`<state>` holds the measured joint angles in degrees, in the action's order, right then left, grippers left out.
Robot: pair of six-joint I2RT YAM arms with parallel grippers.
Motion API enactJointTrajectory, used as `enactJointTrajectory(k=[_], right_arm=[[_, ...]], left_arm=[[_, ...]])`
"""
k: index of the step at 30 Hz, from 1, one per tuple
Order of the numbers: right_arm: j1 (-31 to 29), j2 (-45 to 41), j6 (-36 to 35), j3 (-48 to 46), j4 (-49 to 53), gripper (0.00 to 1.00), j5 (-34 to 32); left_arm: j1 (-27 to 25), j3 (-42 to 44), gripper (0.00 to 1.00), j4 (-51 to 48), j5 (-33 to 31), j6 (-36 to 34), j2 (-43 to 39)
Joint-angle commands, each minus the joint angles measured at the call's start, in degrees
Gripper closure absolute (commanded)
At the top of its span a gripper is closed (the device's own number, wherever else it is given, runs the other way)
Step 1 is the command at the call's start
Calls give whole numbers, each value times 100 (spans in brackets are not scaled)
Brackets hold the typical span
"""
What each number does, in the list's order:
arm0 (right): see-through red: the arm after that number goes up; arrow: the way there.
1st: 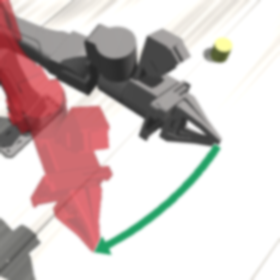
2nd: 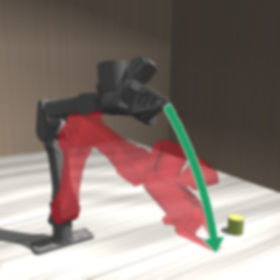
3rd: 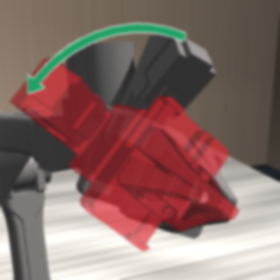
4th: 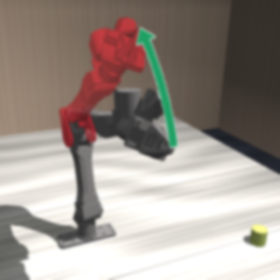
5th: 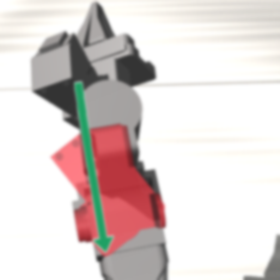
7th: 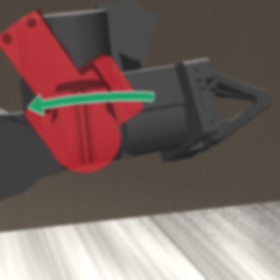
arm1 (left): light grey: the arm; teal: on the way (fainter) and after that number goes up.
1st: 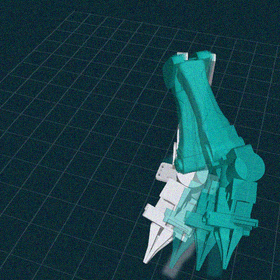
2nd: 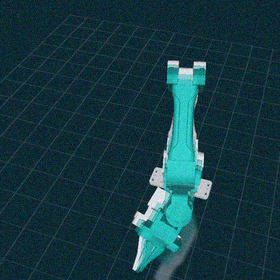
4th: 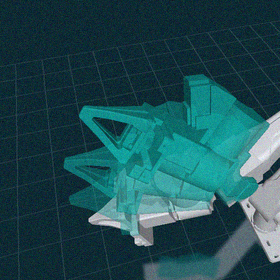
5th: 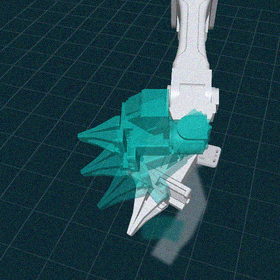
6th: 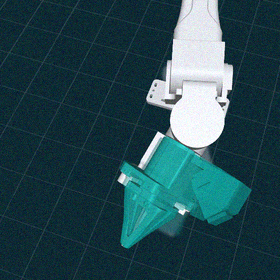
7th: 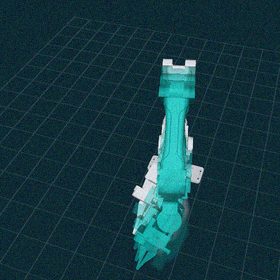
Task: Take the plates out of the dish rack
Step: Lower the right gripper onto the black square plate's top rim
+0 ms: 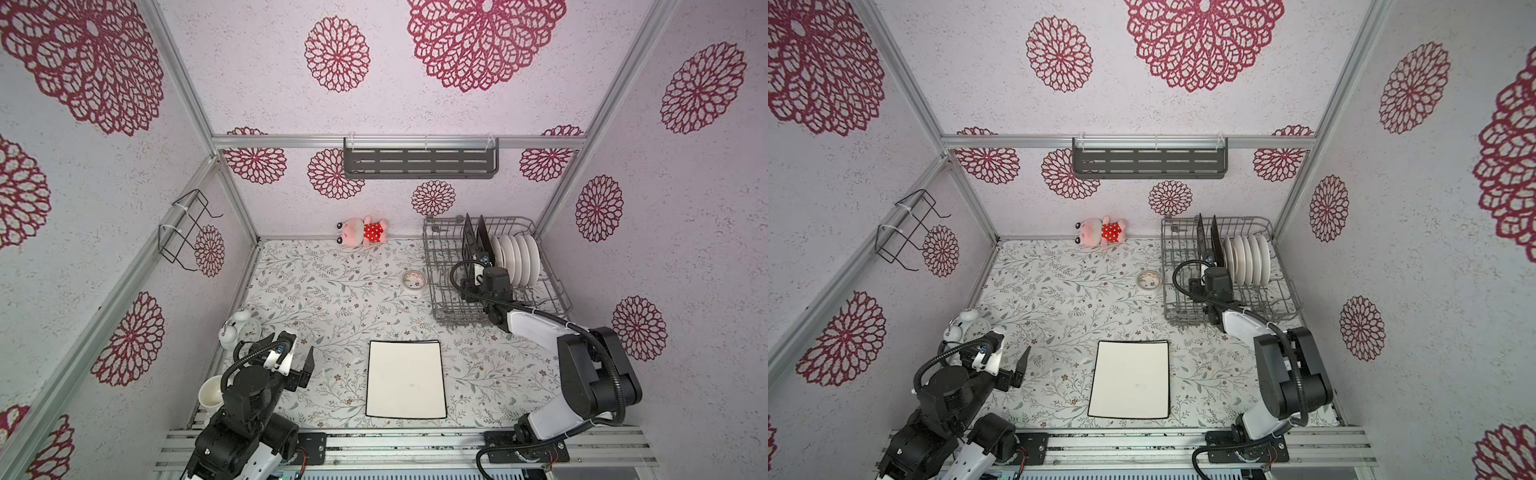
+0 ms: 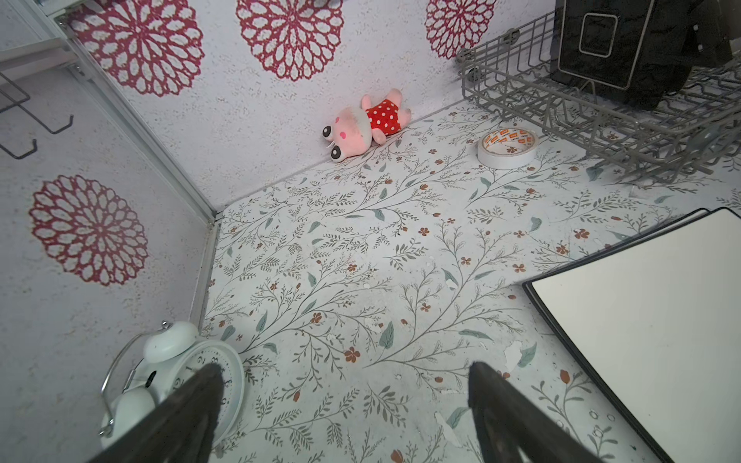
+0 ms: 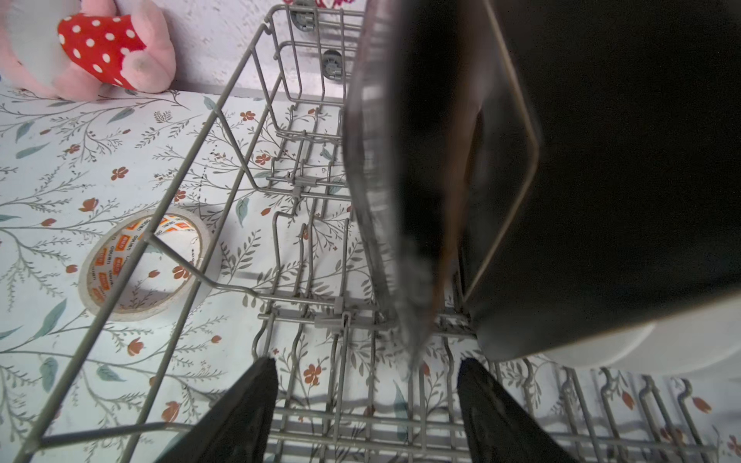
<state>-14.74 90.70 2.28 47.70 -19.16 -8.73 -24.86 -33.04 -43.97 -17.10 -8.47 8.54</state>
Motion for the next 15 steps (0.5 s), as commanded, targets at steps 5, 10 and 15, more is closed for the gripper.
enactJointTrajectory(k=[5,10,15], right_arm=[[57,114,-553,-554,-2048,29,143],[59,232,-667,-774,-2785,31,207],[84,421,-745,-654,-3009,32,295]], left_arm=[[-44,61,3,207,-155,-34,73],[-45,72,3,222,-155,-55,123],[-40,78,3,223,-179,-53,167]])
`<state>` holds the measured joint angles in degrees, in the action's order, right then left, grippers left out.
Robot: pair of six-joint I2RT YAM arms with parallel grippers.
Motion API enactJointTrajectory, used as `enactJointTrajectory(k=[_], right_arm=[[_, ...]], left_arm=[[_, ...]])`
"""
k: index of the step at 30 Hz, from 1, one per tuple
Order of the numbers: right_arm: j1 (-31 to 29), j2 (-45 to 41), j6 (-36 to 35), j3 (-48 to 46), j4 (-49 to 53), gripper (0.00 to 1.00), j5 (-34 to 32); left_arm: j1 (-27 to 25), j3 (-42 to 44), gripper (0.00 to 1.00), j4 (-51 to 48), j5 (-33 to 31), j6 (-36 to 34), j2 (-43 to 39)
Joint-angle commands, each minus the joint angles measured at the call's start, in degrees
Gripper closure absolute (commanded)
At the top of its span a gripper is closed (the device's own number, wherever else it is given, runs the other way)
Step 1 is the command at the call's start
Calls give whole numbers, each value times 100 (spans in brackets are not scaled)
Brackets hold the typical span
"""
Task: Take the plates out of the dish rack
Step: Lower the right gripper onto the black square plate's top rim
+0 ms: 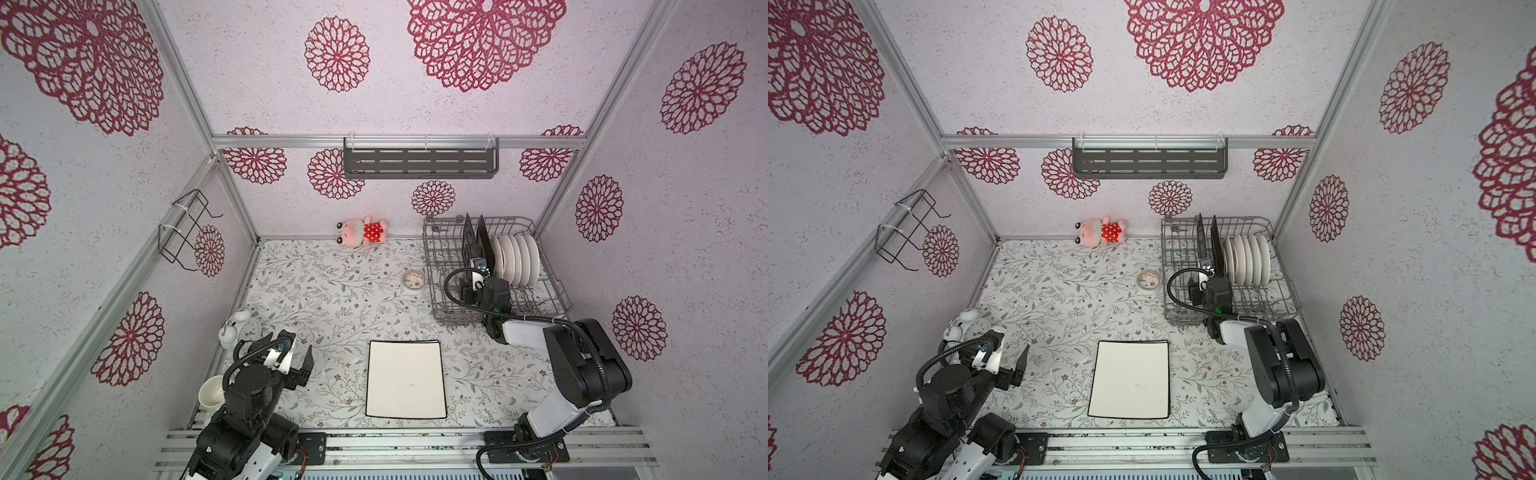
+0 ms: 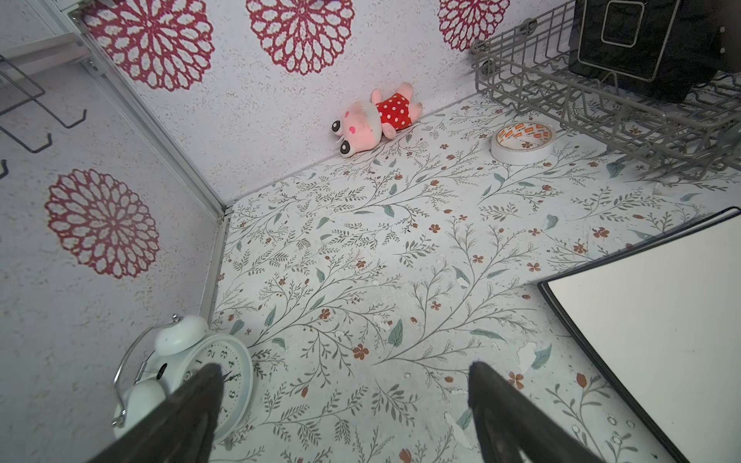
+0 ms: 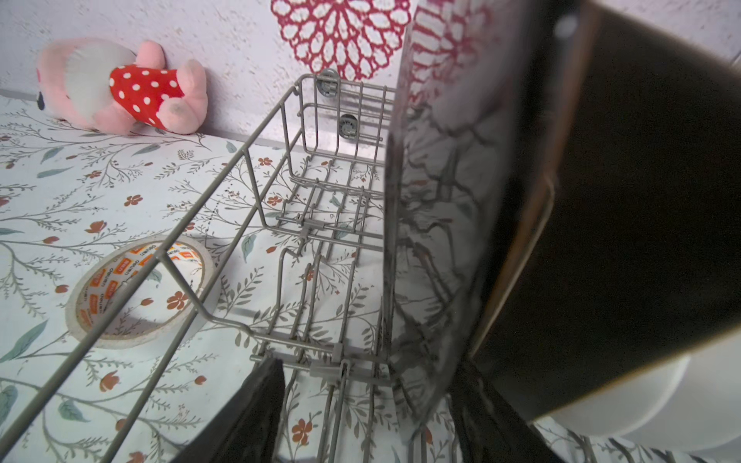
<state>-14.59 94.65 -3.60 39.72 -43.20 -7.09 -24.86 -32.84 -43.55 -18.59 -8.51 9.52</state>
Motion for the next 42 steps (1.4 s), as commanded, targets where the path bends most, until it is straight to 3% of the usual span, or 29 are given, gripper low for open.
enactJointTrajectory(k=[1,11,19,28,42], right_arm=[[77,81,-153,208,-575,32,155],[158,468,9,572,-734,35,157],[229,606,66,620,-972,53,155],[316,723,135,747,-988,65,293],[364,826,118,949,-775,73,502]], left_arm=[[-41,63,3,192,-39,-54,78],[-43,76,3,256,-180,-36,103],[-45,85,3,259,-178,-43,191],[-40,93,3,270,-200,-31,248],[-45,98,3,301,-198,28,218]])
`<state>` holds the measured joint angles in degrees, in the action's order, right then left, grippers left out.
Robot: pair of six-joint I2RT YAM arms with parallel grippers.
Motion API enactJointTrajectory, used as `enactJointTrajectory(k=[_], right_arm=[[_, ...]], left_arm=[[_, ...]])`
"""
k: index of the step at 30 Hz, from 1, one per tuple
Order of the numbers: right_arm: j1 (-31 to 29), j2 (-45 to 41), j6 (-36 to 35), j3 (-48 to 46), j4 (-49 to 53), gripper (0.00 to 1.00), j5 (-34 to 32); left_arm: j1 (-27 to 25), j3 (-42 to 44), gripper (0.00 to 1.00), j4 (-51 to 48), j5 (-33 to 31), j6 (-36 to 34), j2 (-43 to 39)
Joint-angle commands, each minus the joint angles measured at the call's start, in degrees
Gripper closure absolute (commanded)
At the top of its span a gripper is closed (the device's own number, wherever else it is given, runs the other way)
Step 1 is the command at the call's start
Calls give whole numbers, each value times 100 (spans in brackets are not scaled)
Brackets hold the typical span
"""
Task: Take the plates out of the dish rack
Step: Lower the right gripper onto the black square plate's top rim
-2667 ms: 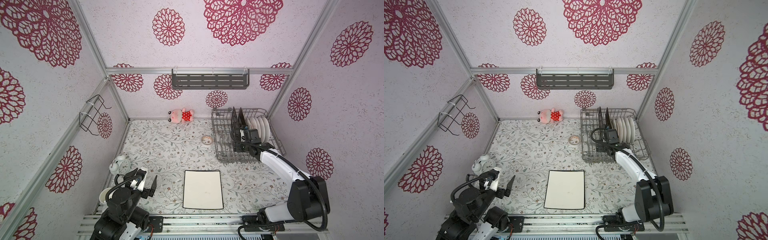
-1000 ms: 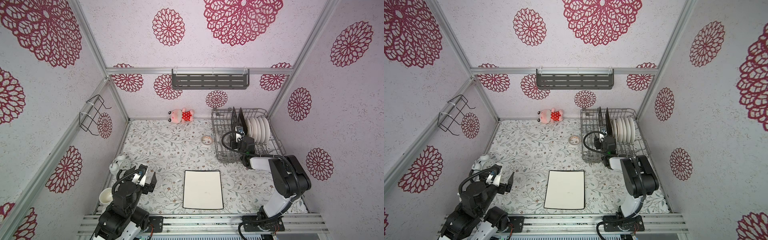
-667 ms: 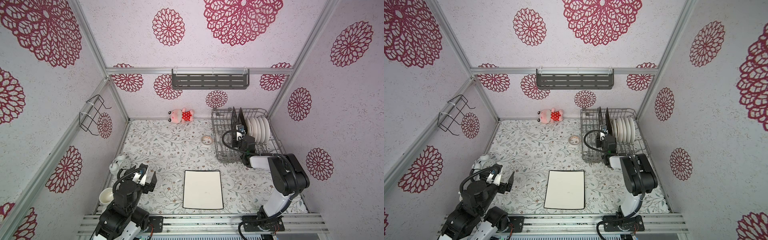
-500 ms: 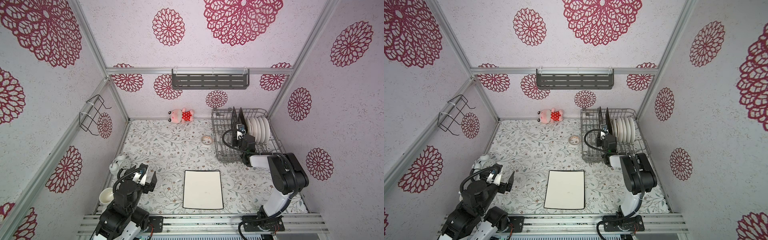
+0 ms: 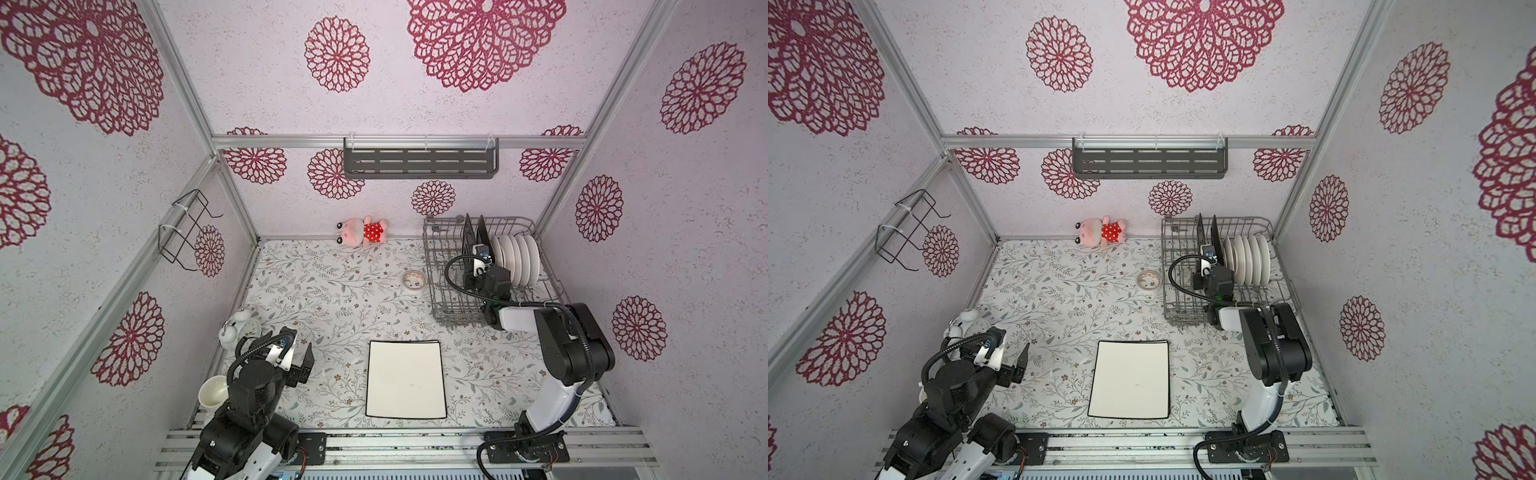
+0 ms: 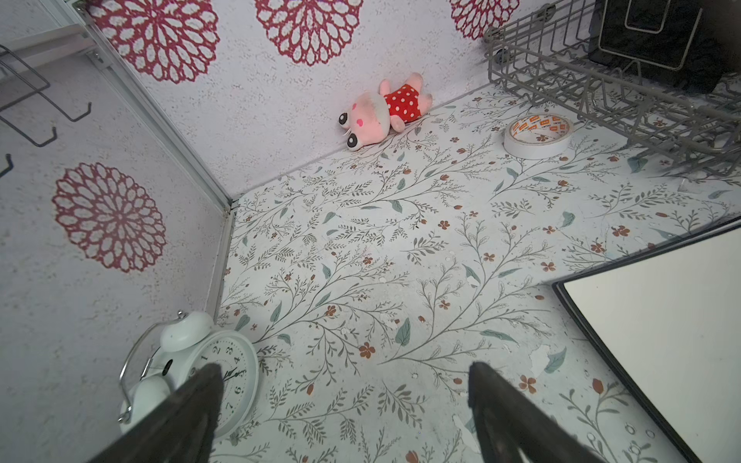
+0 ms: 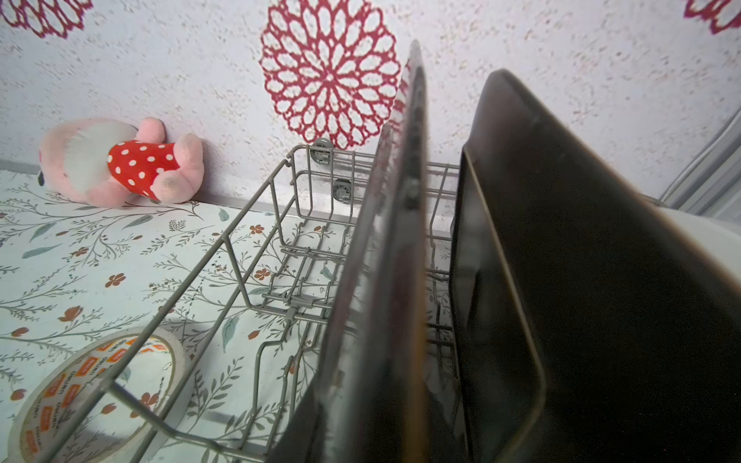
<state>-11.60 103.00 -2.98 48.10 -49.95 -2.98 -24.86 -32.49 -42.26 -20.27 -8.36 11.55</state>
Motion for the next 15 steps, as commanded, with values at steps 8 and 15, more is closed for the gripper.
enactJointTrajectory(k=[8,15], right_arm=[[109,36,89,163,-97,85,223],[133,58,87,217,-32,95,331]], left_arm=[[-45,67,3,157,-29,17,58],[-45,67,3,167,-38,10,44]])
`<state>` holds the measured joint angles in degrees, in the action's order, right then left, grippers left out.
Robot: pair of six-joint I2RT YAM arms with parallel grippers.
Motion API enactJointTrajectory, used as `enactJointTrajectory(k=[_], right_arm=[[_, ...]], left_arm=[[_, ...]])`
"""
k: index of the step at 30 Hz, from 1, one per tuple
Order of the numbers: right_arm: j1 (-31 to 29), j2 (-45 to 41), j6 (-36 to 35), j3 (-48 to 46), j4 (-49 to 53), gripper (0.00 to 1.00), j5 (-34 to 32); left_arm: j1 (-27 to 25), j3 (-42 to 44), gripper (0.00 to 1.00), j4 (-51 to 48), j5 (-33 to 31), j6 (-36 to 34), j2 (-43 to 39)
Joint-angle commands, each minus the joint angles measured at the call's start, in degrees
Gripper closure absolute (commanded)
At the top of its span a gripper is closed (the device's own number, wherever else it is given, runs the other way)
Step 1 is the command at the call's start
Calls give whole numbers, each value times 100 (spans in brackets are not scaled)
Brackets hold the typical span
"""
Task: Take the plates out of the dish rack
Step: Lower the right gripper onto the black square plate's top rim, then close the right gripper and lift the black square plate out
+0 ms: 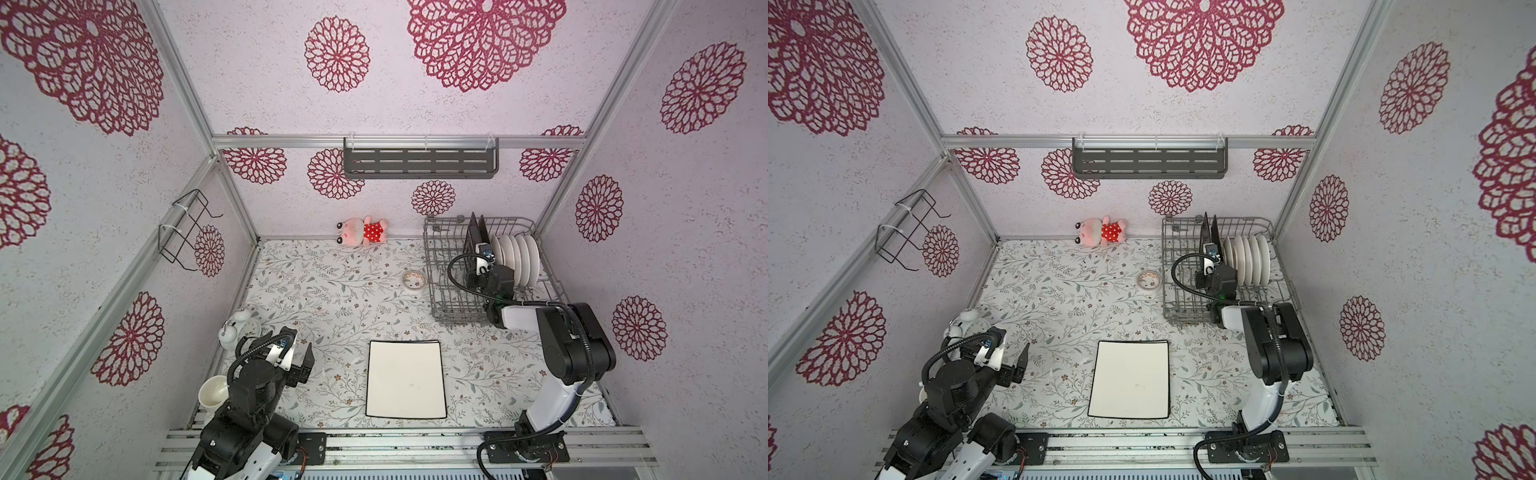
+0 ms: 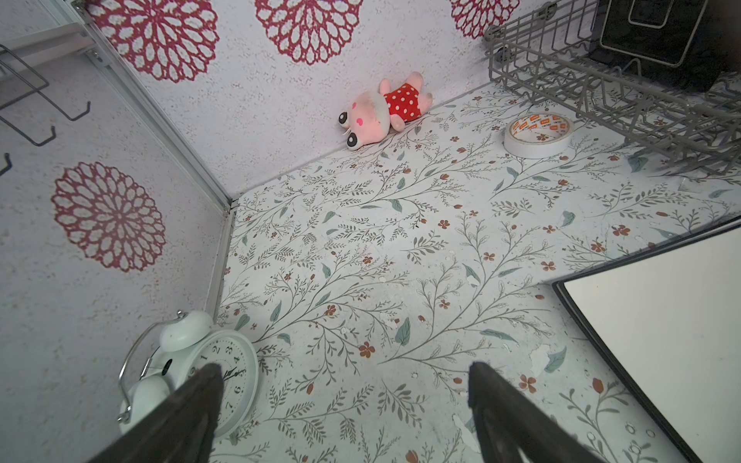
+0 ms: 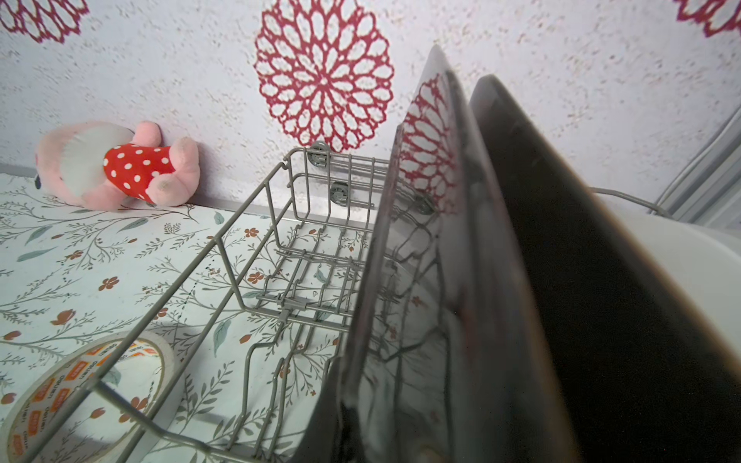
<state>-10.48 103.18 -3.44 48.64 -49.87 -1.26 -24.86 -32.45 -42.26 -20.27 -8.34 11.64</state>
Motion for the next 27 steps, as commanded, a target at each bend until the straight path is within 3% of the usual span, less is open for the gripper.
enactJointTrajectory(k=[1,11,27], right_arm=[[20,41,134,155,-40,96,165],[-45,-9,-139,424,280,100,371],[-431,-1221,-986,1093,1735,100,151]], left_arm=[[-40,65,3,173,-38,8,32],[-45,81,3,168,23,-8,23],[-51,72,3,126,414,-174,-473]])
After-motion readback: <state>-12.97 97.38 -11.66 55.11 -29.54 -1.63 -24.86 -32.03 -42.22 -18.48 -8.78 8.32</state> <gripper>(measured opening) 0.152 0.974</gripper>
